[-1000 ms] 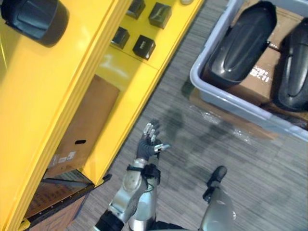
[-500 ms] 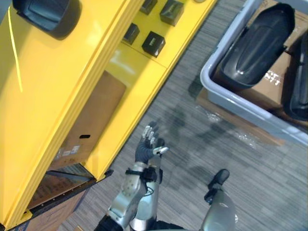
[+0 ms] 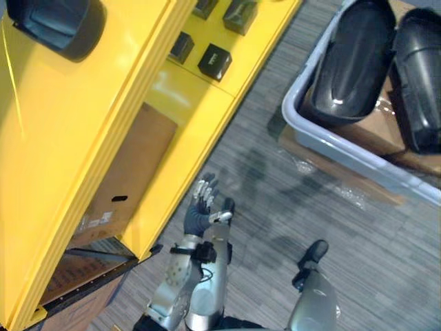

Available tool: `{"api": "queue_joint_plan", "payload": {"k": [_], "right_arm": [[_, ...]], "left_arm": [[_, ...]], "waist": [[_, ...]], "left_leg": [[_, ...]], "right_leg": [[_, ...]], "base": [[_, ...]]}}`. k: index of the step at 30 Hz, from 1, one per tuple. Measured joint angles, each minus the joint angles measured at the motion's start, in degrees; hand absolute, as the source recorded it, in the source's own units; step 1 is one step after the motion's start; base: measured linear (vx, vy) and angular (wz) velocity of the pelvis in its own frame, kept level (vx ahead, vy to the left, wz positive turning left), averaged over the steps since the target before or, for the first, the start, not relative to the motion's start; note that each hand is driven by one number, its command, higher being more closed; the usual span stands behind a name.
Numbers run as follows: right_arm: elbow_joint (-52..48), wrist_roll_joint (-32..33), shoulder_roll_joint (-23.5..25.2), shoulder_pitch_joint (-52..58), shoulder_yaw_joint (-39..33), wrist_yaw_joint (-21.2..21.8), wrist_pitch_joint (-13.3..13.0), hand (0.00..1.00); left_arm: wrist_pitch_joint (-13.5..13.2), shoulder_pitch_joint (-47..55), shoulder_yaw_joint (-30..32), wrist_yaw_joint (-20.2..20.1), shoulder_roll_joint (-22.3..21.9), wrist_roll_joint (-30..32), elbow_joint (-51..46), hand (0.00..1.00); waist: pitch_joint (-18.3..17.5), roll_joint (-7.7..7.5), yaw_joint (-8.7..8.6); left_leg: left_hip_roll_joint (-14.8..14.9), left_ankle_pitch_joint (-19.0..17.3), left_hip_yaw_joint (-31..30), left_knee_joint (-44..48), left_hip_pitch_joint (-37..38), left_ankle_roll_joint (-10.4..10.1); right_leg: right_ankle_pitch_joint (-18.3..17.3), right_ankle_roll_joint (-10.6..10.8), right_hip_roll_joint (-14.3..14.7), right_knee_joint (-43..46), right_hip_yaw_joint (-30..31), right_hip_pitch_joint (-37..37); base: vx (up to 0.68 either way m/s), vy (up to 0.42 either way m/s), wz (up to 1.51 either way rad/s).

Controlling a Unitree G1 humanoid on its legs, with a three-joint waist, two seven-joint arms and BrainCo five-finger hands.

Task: Walk over and take plastic housings, then place them on the shelf

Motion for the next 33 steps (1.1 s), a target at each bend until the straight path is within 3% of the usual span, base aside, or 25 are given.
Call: {"api": "queue_joint_plan", "payload": {"k": [13,18,21,24,33], "right_arm": [[-1.15,7.50,1.08,0.49,0.29,-0.80,-0.40,1.00],[-2.46,7.55,1.89,2.42,-2.62,-3.80,-1.29,1.00],[-3.25,7.94,2.95,2.98,-3.51,-6.17,-3.25,1.00],[-6.50,9.47,3.48,5.04,-3.94,-9.35,-5.14,1.00],[-9.08,12.50,6.30,9.10,-8.63,-9.79,-4.36,1.00]], "left_arm": [[0.01,0.03,0.16,0.02,0.37,0.02,-0.10,0.00],[0.01,0.24,0.46,-0.05,0.37,0.01,-0.51,0.00],[0.02,1.37,1.22,-0.05,0.37,0.03,-1.65,0.00],[0.00,1.50,1.96,-0.03,0.37,0.03,-2.50,0.00],[0.21,1.49,2.16,-0.08,0.45,0.03,-2.70,0.00]], "waist": [[0.01,-0.03,-0.66],[0.02,-0.09,-1.07],[0.07,-0.17,-2.02],[0.05,-0.73,-2.29],[-0.40,-2.32,-2.46]], "left_leg": [[0.24,2.03,0.44,-3.61,1.94,0.01],[0.27,2.24,0.45,-3.70,2.00,0.03],[0.32,2.78,0.62,-4.68,2.98,0.10],[0.57,3.07,1.38,-5.47,4.25,0.08],[1.31,3.35,1.60,-5.53,4.24,-0.13]], "right_leg": [[0.16,-0.03,0.16,0.00,0.44,0.10],[0.30,-0.04,0.18,0.00,0.45,0.14],[0.40,-0.08,0.17,-0.01,0.50,0.65],[0.40,-0.09,0.27,-0.02,0.87,1.08],[0.72,-0.39,1.02,-0.24,1.18,0.86]], "base": [[-0.02,-0.025,-0.01],[-0.03,-0.038,0.00],[-0.03,-0.042,-0.02],[-0.05,-0.047,-0.08],[-0.03,-0.054,-0.03]]}}
